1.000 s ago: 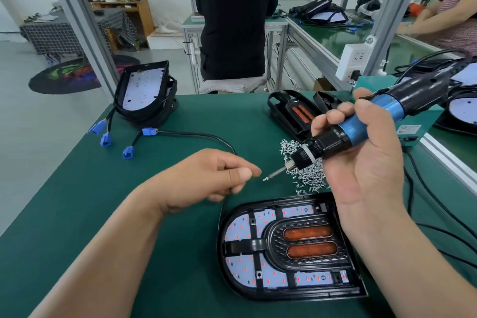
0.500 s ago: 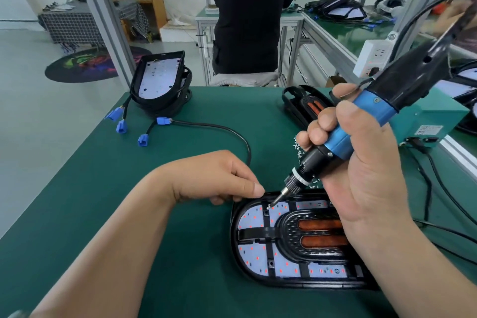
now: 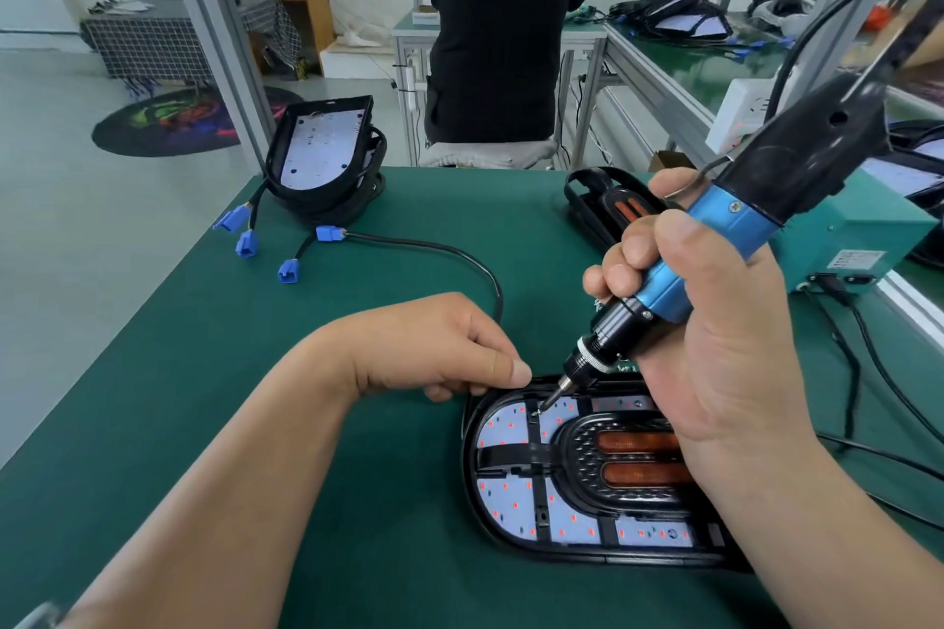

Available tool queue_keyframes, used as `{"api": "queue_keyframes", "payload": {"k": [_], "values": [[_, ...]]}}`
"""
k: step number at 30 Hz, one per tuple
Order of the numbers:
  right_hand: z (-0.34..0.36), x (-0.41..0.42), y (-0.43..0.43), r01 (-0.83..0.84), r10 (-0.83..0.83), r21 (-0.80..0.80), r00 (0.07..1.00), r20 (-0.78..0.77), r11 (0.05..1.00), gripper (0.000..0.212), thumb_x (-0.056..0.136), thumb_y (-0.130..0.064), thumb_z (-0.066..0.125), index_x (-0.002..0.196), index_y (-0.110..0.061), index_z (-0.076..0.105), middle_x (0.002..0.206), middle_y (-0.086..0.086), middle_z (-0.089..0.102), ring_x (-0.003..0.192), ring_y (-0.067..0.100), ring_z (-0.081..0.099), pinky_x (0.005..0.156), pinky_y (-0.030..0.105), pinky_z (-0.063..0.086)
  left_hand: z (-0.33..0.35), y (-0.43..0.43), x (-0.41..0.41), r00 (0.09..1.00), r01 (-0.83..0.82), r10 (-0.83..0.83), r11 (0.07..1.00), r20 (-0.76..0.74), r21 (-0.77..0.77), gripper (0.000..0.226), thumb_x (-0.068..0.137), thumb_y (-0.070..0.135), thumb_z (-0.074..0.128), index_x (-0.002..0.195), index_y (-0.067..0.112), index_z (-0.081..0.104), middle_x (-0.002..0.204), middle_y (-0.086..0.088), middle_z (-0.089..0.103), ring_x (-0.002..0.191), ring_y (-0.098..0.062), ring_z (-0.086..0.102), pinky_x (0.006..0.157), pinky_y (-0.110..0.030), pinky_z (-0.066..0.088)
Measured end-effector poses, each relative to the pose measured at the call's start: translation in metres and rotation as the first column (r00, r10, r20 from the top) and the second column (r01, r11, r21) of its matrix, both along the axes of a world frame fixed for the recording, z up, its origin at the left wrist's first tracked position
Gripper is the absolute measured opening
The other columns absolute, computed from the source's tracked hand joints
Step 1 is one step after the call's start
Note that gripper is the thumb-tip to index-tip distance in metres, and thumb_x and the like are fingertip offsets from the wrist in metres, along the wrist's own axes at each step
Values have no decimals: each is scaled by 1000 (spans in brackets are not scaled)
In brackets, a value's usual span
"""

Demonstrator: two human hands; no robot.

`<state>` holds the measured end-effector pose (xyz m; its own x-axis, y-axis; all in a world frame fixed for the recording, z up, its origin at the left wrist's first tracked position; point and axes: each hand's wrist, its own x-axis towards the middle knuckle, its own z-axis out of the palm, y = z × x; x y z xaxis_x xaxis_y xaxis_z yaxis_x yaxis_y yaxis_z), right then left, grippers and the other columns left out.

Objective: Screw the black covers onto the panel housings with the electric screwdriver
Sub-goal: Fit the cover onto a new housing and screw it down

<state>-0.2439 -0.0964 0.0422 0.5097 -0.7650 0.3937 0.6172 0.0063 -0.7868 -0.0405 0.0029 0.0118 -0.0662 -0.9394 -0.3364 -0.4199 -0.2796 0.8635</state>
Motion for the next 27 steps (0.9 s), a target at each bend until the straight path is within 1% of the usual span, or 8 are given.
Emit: {"api": "queue_keyframes", "payload": {"k": [3,8,11,14,20,23,25,27], "values": [[0,0,0,-10,10,-2,1000,3,1000,23,92,-16,66,113,-15,59,75,4,54,63,21,52,73,41,52,1,1,-1,1000,4,-4,1000,-4,-1,27,99,25,73,97,-1,76,67,2,52,56,-13,35,51,-24,30],[-1,0,-2,-15,15,-1,1000,10,1000,23,92,-18,66,114,-15,60,76,3,55,64,20,53,73,40,53,0,0,-1,1000,-1,1,1000,12,3,27,99,26,73,98,-1,76,67,3,53,55,-12,36,51,-24,31],[-2,0,-3,-17,17,-5,1000,4,1000,24,92,-18,66,115,-15,59,76,3,55,64,20,53,73,41,53,0,0,-1,1000,4,-4,1000,10,5,33,97,29,74,98,-4,74,67,3,52,55,-12,36,51,-24,30],[-2,0,-2,-19,18,-27,1000,-8,999,25,92,-17,65,116,-15,59,76,2,55,65,21,54,74,41,53,1,0,-1,1000,5,-5,1000,8,5,34,94,32,74,98,-2,75,67,2,53,54,-12,36,51,-24,31],[-2,2,3,-30,29,-87,999,-17,996,33,88,-17,67,118,-12,56,74,5,53,64,24,53,76,43,53,0,0,-1,1000,-4,4,1000,0,3,25,100,23,73,93,-1,75,66,2,52,54,-12,34,50,-23,30],[0,1,5,-60,57,-132,998,-31,989,31,86,-16,66,116,-14,57,73,6,52,63,24,53,76,43,53,1,0,-3,1000,-9,9,1000,12,4,25,100,23,72,93,-1,75,65,3,51,54,-12,34,50,-23,31],[0,1,6,-99,94,-153,995,-42,983,29,86,-16,66,114,-16,59,73,5,53,62,23,53,74,43,53,2,0,-4,999,-7,7,1000,41,4,22,100,24,72,89,6,77,65,5,51,55,-12,36,50,-22,32],[-1,2,6,-150,145,-162,989,-41,975,28,87,-17,72,112,-19,60,74,5,54,62,23,54,74,43,52,2,0,-4,997,-4,4,1000,72,1,24,100,27,72,86,8,75,65,5,51,55,-12,36,50,-22,33]]}}
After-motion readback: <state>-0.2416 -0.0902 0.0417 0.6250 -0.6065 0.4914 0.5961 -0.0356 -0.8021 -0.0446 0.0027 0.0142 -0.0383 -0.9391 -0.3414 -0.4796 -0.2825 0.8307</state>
